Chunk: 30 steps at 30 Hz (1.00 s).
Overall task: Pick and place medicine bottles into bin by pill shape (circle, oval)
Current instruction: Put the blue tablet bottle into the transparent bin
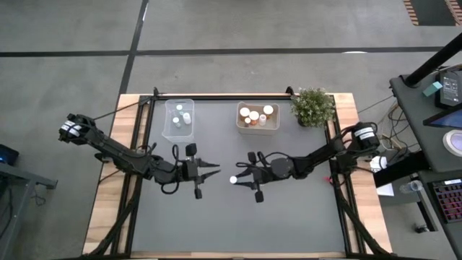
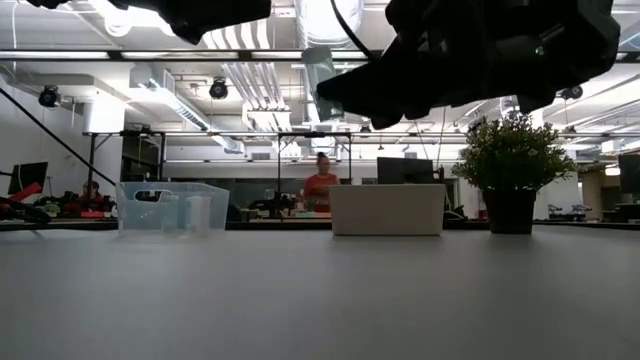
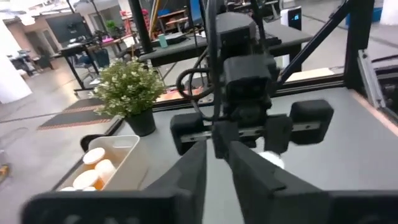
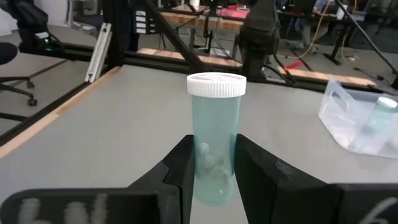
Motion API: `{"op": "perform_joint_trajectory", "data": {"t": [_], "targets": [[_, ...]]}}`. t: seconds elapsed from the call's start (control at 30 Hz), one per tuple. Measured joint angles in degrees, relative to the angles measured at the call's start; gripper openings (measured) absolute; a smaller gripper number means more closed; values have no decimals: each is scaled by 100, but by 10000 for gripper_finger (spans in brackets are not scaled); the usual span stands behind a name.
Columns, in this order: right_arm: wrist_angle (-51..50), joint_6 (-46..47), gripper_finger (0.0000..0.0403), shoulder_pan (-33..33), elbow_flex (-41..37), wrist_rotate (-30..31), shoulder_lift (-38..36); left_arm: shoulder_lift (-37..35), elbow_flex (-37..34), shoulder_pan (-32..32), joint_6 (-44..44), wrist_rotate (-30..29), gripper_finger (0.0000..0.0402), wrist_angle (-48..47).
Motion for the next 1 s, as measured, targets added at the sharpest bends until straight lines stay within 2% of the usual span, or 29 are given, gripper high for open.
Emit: {"op": "perform_joint_trajectory", "data": {"t": [0.2, 0.37, 0.73, 1.0], "targets": [[398, 58, 89, 4, 0, -6, 233, 0, -2, -1, -86, 54, 125, 0], [721, 117, 89, 0, 0, 4, 433, 0, -2, -6, -98, 221, 157, 16], [1589, 97, 89, -2, 230, -33, 1102, 127, -11, 1, -388, 253, 162, 21], [1747, -117, 89, -15, 317, -174, 1110, 818, 9, 12, -535, 251, 162, 734]]}}
